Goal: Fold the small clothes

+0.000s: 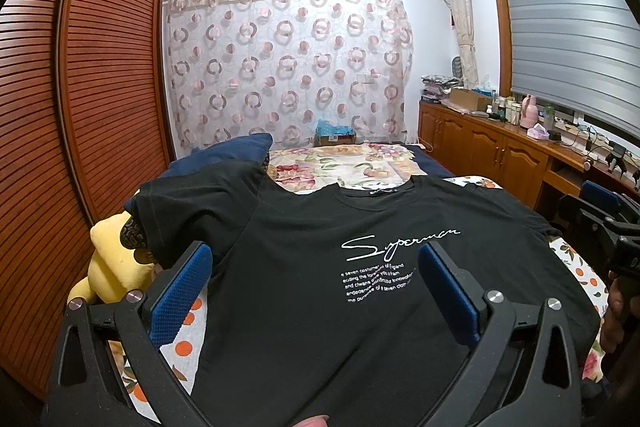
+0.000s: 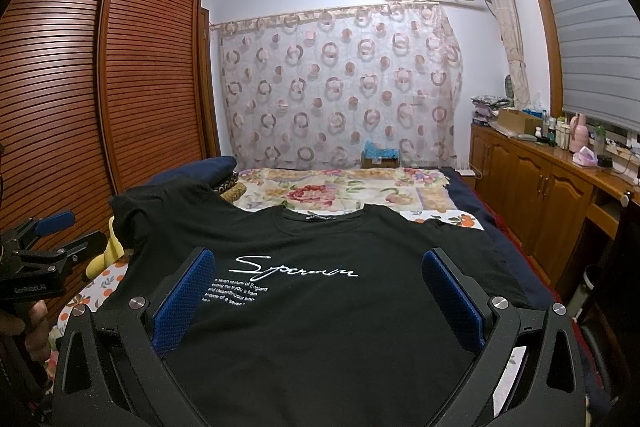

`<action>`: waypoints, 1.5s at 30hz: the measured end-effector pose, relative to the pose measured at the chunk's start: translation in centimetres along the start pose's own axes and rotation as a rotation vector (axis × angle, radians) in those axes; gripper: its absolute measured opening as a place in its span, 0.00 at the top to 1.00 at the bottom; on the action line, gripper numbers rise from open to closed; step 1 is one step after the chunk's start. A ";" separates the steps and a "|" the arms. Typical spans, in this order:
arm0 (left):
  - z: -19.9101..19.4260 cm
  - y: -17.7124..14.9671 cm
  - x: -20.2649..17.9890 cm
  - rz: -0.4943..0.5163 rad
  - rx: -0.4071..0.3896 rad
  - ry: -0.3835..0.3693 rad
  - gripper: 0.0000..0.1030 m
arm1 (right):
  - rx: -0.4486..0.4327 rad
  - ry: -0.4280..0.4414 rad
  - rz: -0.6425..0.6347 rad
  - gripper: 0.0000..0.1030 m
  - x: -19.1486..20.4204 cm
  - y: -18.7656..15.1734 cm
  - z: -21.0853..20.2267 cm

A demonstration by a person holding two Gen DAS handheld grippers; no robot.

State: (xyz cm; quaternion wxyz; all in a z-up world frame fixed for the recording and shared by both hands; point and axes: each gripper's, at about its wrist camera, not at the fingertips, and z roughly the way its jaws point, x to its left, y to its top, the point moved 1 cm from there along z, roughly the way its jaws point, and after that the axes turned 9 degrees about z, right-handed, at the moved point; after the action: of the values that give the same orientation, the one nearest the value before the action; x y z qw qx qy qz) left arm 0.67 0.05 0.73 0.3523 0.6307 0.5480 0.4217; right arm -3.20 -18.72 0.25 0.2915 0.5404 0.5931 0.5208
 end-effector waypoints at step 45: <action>-0.1 0.1 0.2 0.004 0.003 -0.001 0.00 | 0.004 0.005 0.001 0.00 0.4 0.0 0.0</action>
State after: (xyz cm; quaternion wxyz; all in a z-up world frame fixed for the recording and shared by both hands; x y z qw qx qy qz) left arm 0.60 0.27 0.89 0.3508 0.6325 0.5473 0.4211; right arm -3.32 -18.37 0.29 0.2889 0.5399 0.5946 0.5210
